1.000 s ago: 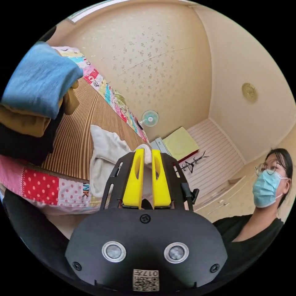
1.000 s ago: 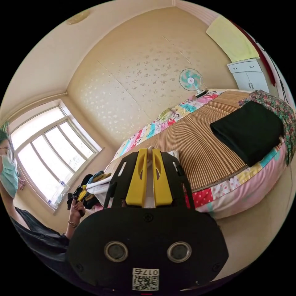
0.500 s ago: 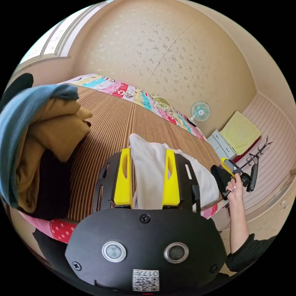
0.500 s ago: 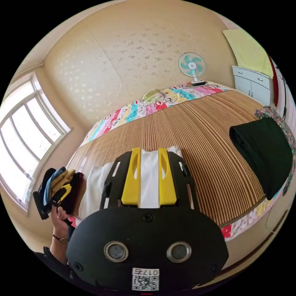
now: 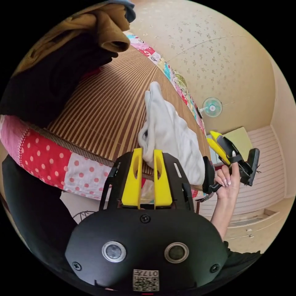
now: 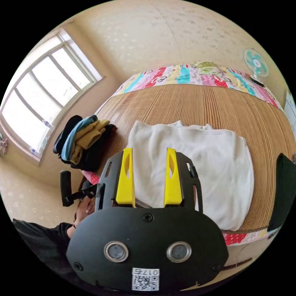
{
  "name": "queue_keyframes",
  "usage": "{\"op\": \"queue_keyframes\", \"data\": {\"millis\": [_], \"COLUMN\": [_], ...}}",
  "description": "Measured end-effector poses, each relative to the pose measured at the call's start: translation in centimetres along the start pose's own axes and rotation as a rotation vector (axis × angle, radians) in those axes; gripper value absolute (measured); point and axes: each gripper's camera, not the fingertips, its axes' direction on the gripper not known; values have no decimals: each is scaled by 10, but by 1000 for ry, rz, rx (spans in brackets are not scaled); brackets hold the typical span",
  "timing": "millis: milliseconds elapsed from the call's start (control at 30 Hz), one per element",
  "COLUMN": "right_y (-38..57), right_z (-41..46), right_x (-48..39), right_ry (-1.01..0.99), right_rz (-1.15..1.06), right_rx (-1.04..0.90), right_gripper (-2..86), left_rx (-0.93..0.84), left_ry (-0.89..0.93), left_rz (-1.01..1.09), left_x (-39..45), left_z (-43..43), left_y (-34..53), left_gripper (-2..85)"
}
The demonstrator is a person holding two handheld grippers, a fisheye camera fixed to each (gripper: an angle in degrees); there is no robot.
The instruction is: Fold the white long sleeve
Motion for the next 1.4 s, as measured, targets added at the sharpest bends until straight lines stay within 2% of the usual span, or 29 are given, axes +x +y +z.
{"op": "queue_keyframes", "data": {"millis": [67, 100, 233, 300, 333, 400, 500, 600, 667, 733, 833, 967, 1033, 1167, 1267, 1333, 1400], "right_y": [-36, -44, -80, -86, -88, -89, -93, -86, -54, -16, 55, 160, 198, 259, 292, 313, 333], "right_z": [40, 51, 124, 146, 152, 147, 108, 36, -37, -81, -117, -119, -114, -115, -110, -105, -97], "right_x": [-35, -43, -75, -81, -85, -88, -67, -6, 65, 122, 220, 334, 366, 362, 348, 344, 342], "right_ry": [-133, -138, 67, 130, 213, 306, 281, 91, -90, -146, -158, 41, 29, -94, -210, -320, -454], "right_rz": [-106, -124, -218, -261, -297, -346, -338, -223, -135, -88, 51, 347, 470, 435, 440, 465, 489], "right_rx": [-197, -238, -500, -619, -657, -647, -563, -370, -131, 22, 129, 186, 167, 250, 292, 336, 382], "right_gripper": [193, 204, 220, 200, 163, 121, 86, 75, 73, 71, 70, 58, 70, 98, 120, 131, 144], "left_rx": [51, 73, 97, 81, 77, 50, -3, -3, -17, -44, -89, -136, -174, -139, -102, -180, -292], "left_ry": [-39, -68, -117, -139, -138, -158, -148, -188, -231, -234, -237, -283, -283, -189, 55, 176, 209], "left_rz": [90, 154, 272, 293, 298, 307, 281, 282, 292, 285, 282, 296, 307, 305, 243, 168, 165], "left_x": [30, 50, 96, 104, 106, 111, 113, 115, 115, 111, 109, 110, 109, 105, 91, 80, 81], "left_z": [-7, -8, -3, 3, 5, 6, 3, 3, 9, 18, 34, 59, 73, 75, 73, 96, 127], "left_y": [2, 3, 11, 11, 11, 8, -1, -3, -3, -4, -8, -9, -10, -25, -53, -79, -91], "left_gripper": [57, 57, 53, 53, 54, 61, 110, 134, 121, 123, 123, 120, 119, 123, 136, 166, 178]}}
